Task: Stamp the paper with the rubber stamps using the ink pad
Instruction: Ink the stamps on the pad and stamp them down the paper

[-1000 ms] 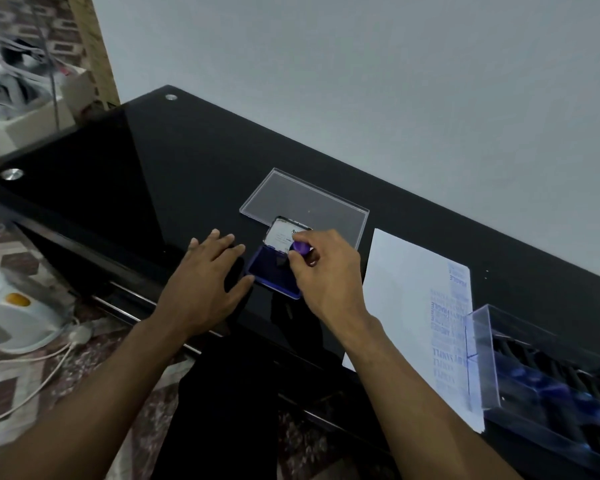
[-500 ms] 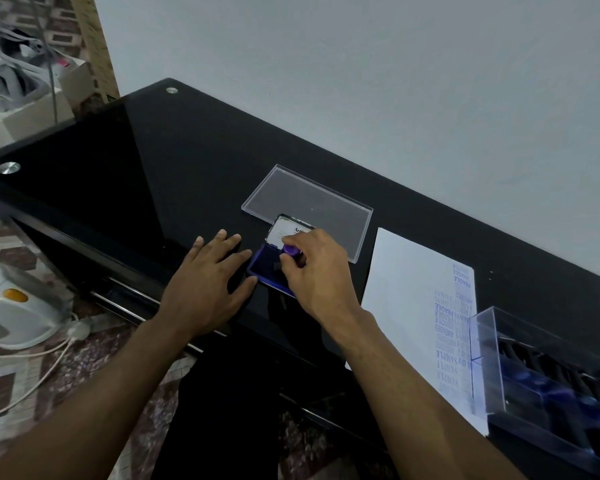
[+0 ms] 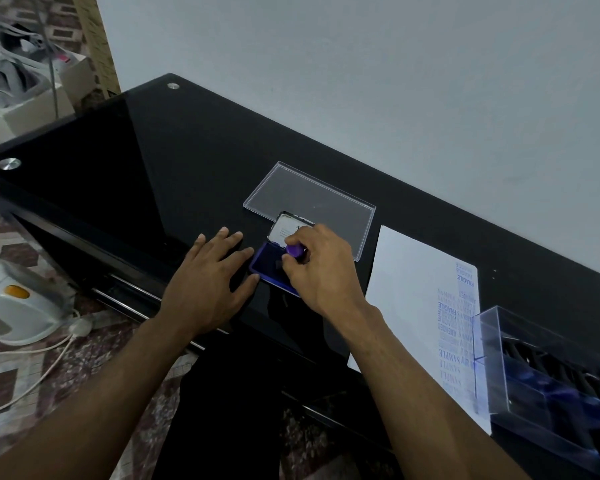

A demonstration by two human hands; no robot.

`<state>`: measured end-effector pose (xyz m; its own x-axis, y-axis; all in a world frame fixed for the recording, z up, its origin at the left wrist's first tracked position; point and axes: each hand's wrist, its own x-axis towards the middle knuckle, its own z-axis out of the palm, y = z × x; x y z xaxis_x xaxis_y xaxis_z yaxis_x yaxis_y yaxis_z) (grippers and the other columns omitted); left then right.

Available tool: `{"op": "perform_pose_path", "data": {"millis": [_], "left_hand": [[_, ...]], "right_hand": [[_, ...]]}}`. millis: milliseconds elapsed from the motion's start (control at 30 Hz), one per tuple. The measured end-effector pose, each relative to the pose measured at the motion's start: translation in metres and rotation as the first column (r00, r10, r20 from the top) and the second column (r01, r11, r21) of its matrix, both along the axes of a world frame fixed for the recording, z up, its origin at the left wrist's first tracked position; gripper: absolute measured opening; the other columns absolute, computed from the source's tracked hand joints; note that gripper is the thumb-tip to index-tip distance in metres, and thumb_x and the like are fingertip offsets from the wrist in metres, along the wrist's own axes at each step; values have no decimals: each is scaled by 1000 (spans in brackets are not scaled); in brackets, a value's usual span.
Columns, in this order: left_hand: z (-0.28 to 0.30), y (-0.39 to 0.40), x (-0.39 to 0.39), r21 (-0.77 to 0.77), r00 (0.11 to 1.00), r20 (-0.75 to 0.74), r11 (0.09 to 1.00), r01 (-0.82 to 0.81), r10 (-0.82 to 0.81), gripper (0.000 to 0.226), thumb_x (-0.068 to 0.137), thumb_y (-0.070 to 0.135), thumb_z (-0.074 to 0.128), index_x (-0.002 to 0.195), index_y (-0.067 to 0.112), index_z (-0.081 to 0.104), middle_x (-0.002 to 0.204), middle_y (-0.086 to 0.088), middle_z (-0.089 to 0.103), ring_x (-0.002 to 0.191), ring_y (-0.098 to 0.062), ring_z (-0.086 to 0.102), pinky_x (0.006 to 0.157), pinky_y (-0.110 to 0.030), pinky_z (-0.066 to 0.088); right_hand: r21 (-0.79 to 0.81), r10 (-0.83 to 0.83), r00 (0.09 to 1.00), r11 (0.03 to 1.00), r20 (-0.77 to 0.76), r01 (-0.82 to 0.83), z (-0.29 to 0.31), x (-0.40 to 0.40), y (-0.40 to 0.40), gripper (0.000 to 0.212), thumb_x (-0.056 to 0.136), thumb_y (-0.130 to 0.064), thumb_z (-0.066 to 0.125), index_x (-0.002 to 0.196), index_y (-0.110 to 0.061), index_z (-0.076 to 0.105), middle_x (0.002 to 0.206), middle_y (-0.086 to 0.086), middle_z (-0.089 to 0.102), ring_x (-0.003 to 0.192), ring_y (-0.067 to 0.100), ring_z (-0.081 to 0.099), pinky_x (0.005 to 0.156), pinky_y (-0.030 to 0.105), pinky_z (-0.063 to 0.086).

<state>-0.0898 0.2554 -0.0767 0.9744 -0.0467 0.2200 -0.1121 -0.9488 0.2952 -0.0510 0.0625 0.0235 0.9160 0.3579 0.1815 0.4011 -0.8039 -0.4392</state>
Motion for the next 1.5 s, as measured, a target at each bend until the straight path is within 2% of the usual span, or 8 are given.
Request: {"op": "perform_pose_path", "data": {"millis": [133, 267, 467, 567, 800, 1133, 1400, 1500], "left_hand": [[1, -1, 0, -3, 1000, -4, 1000, -3, 3, 70, 93, 66, 26, 144, 26, 53, 158, -3, 39, 152, -20, 21, 124, -49, 15], [2, -1, -1, 1, 1000, -6, 1000, -6, 6, 69, 94, 66, 26, 143, 26, 53, 158, -3, 40, 152, -19, 21, 124, -49, 15], [2, -1, -1, -1, 1000, -5, 1000, -3, 3, 70, 94, 66, 27, 143, 25, 53, 158, -4, 40, 152, -20, 22, 124, -51, 18], [2, -1, -1, 0, 1000, -4, 1000, -5, 5, 70, 94, 66, 26, 143, 24, 53, 158, -4, 40, 152, -20, 22, 124, -51, 18], [2, -1, -1, -9, 1000, -9, 1000, -2, 2, 71, 93, 66, 26, 143, 25, 53, 158, -3, 39, 152, -20, 21, 124, -49, 15], [3, -1, -1, -11, 1000, -11, 1000, -4, 4, 71, 93, 66, 26, 143, 24, 53, 158, -3, 39, 153, -19, 21, 124, -50, 16], [3, -2, -1, -7, 1000, -19, 1000, -9, 9, 71, 93, 67, 25, 144, 26, 52, 159, -2, 38, 153, -19, 19, 125, -47, 12], [4, -2, -1, -4, 1000, -21, 1000, -7, 7, 72, 92, 67, 23, 144, 26, 52, 159, -3, 38, 153, -20, 19, 125, -50, 14]], "right_hand": [[6, -13, 1000, 1000, 3, 13, 0, 1, 1, 29, 92, -25, 66, 120, -18, 69, 117, 0, 65, 104, 11, 58, 96, 26, 48], [14, -20, 1000, 1000, -14, 21, 0, 1, 4, 31, 93, -25, 65, 123, -18, 68, 121, 3, 64, 107, 15, 60, 98, 37, 51], [39, -19, 1000, 999, 5, 19, 2, -2, 1, 27, 88, -23, 70, 114, -17, 71, 112, -1, 66, 101, 10, 58, 93, 27, 51], [47, -15, 1000, 999, -8, 15, 4, -3, 0, 25, 86, -23, 72, 110, -16, 71, 111, 0, 66, 99, 11, 59, 92, 28, 52], [15, -12, 999, 1000, -46, 13, 9, -2, 2, 32, 93, -23, 66, 124, -16, 67, 121, 3, 65, 112, 14, 58, 101, 35, 48], [44, -25, 999, 999, -21, 26, 1, -1, 0, 27, 88, -25, 70, 114, -18, 71, 113, -2, 65, 100, 7, 56, 93, 24, 49], [60, -41, 998, 997, -45, 44, 0, -1, 1, 32, 92, -25, 68, 123, -19, 68, 123, 1, 64, 111, 13, 59, 101, 34, 49], [80, -45, 998, 996, -32, 47, -1, -1, 1, 30, 90, -24, 69, 119, -18, 70, 119, 0, 65, 107, 10, 59, 98, 29, 50]]}}
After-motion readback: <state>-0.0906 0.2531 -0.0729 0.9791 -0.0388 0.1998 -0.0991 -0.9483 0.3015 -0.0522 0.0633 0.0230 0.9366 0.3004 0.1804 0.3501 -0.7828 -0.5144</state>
